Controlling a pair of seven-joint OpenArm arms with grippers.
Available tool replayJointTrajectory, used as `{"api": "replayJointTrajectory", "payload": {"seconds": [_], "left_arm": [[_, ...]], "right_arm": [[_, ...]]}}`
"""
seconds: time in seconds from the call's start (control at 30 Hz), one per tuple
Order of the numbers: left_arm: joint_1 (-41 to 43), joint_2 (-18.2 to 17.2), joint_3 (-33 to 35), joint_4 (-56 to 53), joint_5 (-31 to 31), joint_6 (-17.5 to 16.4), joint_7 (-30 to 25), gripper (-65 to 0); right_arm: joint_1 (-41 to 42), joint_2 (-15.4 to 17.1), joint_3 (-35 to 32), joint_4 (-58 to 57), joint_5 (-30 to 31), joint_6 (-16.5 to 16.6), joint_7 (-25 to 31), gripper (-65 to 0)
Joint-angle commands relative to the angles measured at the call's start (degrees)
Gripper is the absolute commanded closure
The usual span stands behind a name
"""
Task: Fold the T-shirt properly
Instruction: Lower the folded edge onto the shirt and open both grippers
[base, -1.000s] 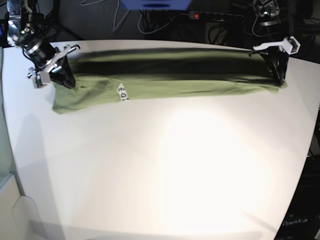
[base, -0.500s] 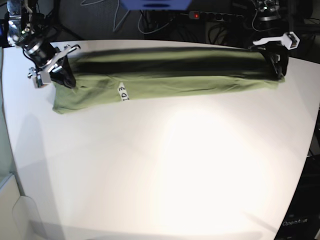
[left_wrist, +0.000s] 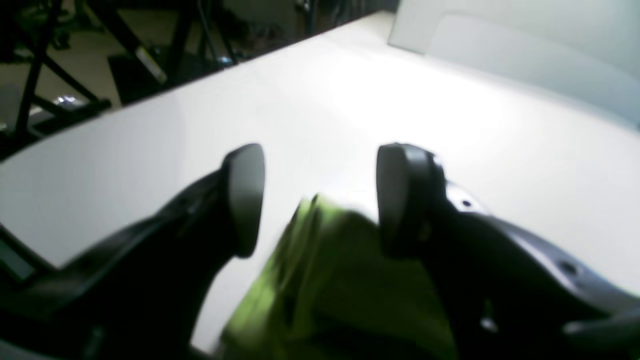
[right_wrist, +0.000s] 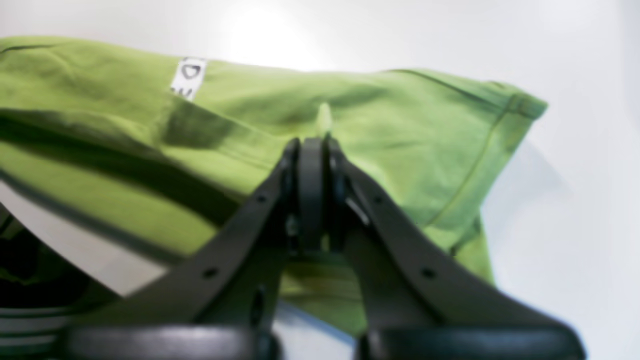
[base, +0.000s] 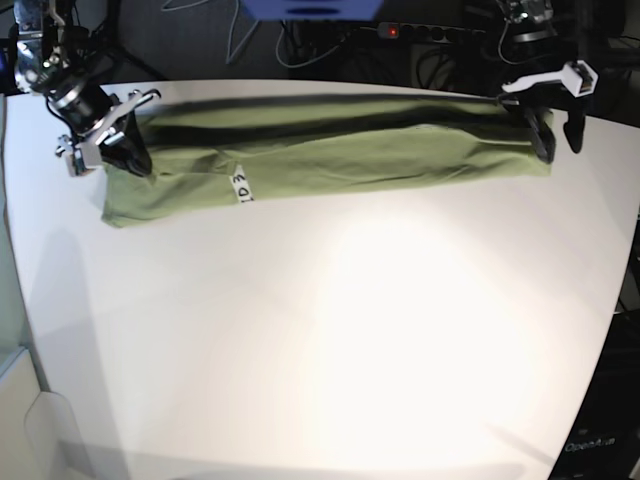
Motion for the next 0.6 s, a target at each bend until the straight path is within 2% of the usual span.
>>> {"api": "replayJointTrajectory", "payload": {"seconds": [0.0, 0.2, 0.37, 0.57], "left_arm": [[0.43, 0.02, -0.12, 1.99, -0.65, -0.37, -1.7, -34.1], [0.43, 2.31, -0.12, 6.03, -0.39, -0.37, -1.26, -34.1], [1.22, 2.39, -0.03, 5.59, -0.21, -0.37, -0.03, -34.1], [1.22, 2.04, -0.12, 6.21, -0.21, -0.37, 15.71, -34.1]], "right_arm": [[0.12, 0.96, 0.39, 0.8, 0.72, -0.12, 1.53, -0.6], [1.09, 0.96, 0.3, 0.8, 0.72, -0.12, 1.44, -0.6], [1.09, 0.96, 0.3, 0.8, 0.72, -0.12, 1.44, -0.6], [1.18, 0.96, 0.3, 0.8, 0.72, -0.12, 1.44, -0.6]]}}
